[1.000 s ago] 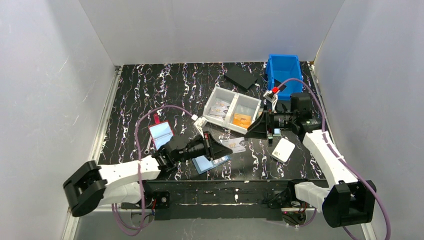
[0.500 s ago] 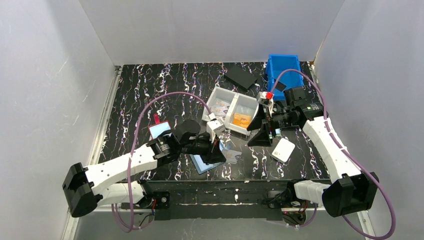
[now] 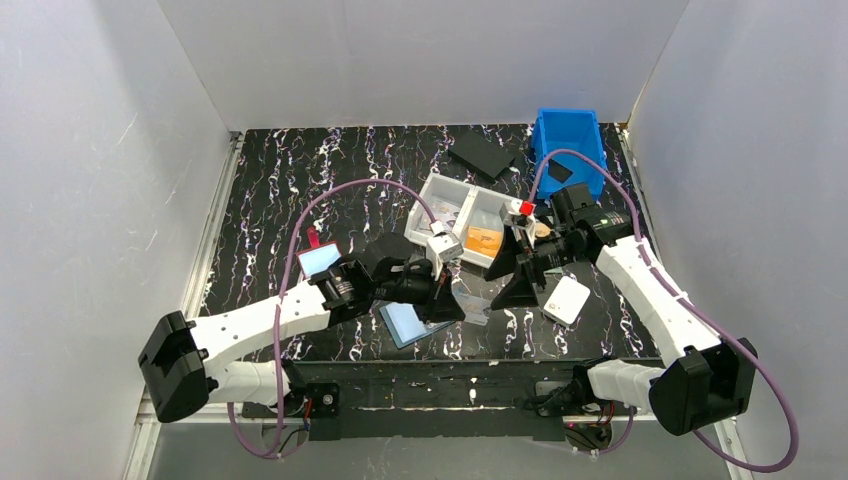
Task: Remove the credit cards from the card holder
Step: Place the credit card in the storage box.
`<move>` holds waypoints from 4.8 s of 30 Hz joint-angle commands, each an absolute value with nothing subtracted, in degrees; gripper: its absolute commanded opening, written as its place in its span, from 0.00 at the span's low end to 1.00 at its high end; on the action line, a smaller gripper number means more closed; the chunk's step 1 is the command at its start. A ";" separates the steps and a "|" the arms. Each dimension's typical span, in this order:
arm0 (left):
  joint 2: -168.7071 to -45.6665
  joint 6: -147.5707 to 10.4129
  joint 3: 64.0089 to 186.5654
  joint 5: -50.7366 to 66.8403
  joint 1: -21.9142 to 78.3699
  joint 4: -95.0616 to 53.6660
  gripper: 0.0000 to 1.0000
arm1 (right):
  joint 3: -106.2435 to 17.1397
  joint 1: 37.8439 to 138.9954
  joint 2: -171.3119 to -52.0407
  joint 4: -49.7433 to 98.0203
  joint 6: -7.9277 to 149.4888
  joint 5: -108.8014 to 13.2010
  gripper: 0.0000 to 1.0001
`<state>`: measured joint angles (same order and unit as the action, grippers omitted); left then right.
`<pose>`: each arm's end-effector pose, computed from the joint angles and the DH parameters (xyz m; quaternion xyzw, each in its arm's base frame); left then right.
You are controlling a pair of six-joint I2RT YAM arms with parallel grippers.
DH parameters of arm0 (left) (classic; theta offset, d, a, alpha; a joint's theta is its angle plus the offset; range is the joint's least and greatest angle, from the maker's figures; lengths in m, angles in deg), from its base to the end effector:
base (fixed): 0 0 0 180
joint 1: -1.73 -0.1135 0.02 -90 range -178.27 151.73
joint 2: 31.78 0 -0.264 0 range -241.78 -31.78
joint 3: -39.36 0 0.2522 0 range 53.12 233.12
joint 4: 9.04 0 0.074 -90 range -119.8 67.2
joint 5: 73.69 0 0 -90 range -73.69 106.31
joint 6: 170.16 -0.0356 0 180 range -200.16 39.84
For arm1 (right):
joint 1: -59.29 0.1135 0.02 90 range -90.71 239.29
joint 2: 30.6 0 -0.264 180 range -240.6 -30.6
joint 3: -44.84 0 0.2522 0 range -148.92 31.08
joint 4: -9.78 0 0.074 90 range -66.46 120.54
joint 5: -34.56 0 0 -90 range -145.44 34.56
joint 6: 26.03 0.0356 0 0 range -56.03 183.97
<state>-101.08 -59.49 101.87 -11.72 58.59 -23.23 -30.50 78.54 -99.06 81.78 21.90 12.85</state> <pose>0.1366 -0.2399 0.2929 0.3787 0.7173 -0.4998 0.3037 0.1875 0.1005 0.3102 -0.5161 0.6336 0.5020 0.2832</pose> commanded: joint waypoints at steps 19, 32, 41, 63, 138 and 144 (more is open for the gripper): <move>-103.96 -58.16 105.88 -14.68 58.79 -19.20 0.00 | -27.07 83.20 -99.66 79.37 22.19 15.45 0.18; -89.98 -50.32 95.73 2.21 56.46 -19.29 0.89 | -30.72 82.67 -100.24 78.29 23.27 11.28 0.01; -73.22 -50.30 89.88 8.44 51.68 -30.82 0.98 | -39.64 82.68 -104.60 79.05 21.98 0.74 0.01; -67.81 -72.61 90.28 26.96 46.87 -45.36 0.98 | -58.09 82.67 -117.44 78.33 18.52 -15.41 0.01; -72.74 -81.39 91.78 31.74 43.42 -48.73 0.98 | -75.08 90.62 -156.04 62.88 39.93 -28.71 0.10; -70.97 -79.93 91.26 29.41 43.38 -47.36 0.98 | -76.03 92.08 -147.50 60.85 41.09 -48.45 0.48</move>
<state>-73.06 -81.04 90.35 31.38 43.79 -48.91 -74.89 91.54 -155.89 62.90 40.57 -39.69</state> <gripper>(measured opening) 0.983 0.408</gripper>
